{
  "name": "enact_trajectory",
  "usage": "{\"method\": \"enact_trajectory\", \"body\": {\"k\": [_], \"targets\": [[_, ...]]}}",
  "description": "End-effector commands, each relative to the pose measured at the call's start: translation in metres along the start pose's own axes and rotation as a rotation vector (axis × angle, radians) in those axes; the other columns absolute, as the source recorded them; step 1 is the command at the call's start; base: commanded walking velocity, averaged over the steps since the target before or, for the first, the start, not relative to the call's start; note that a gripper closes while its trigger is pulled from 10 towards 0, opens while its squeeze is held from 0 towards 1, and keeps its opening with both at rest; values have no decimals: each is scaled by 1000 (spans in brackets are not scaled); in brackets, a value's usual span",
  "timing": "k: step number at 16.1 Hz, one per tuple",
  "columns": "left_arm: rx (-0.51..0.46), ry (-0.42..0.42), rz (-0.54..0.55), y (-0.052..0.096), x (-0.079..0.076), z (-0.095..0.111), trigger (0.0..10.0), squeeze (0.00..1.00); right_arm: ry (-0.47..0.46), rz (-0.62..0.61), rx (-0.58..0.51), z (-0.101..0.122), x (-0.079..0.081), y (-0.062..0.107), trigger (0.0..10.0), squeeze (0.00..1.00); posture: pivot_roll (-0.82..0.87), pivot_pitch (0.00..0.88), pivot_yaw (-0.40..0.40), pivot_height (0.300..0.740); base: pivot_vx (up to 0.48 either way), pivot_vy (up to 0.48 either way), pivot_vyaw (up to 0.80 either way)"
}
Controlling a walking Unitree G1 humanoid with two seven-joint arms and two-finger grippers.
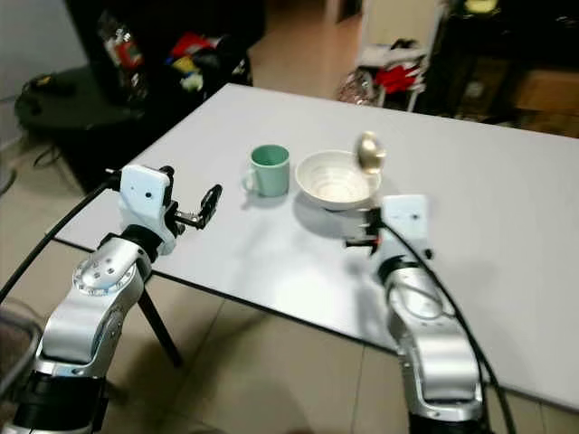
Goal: Setting the table
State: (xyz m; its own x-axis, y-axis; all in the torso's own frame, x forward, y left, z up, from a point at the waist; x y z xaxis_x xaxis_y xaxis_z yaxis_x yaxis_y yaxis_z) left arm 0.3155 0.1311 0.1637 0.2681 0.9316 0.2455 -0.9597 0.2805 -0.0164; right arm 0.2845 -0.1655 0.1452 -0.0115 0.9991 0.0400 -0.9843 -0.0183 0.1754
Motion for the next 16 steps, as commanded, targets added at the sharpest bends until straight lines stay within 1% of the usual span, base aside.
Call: {"method": "enact_trajectory", "body": {"k": [1,2,3,5,6,10,13,14,16], "targets": [[-10,-38,26,1,9,2,10000,0,-10,25,-11,4,7,1,10000,0,9,0,27,740,0,0,-800],[-3,-70,26,1,9,2,10000,0,-10,26,-8,4,7,1,10000,0,11,0,27,740,0,-480,-781],[-3,-75,26,1,8,2,10000,0,-13,28,-6,3,7,0,10000,0,13,0,24,740,0,-480,-619],[-5,-71,32,1,9,2,10000,0,-14,26,-6,4,7,-1,10000,0,15,0,24,740,0,-480,0],[-8,-52,39,2,10,2,10000,0,-15,26,-5,4,7,-1,10000,0,15,0,22,740,0,0,0],[-6,-58,23,2,8,1,10000,0,-14,16,15,2,6,-2,10000,0,17,0,24,740,0,0,0],[38,-72,-50,6,2,-7,10000,0,-16,-7,45,-2,6,-7,10000,0,19,0,50,740,0,0,0],[51,-75,-87,7,-1,-10,10000,0,-41,-16,50,-3,4,-8,10000,0,21,0,54,740,0,0,0],[64,-86,-127,7,-5,-12,10000,0,-39,-19,53,-3,3,-11,10000,0,23,0,51,740,0,0,0]]}}
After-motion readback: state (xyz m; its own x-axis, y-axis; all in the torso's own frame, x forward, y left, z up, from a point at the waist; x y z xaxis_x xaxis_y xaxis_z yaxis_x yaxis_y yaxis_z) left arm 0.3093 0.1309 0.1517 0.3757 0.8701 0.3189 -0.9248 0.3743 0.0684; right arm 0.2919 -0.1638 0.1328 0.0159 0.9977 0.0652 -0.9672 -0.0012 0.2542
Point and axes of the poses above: a point about 5 cm out from each wrist's last joint towards the gripper, its own y axis pointing back from the gripper into the wrist, its own z axis along the axis of the wrist's last joint, x = y × z, the point moved 2 cm from there along -y, pointing out of the wrist towards the gripper, and after that the axes turned 5 degrees about -y, right-handed, at the moved point
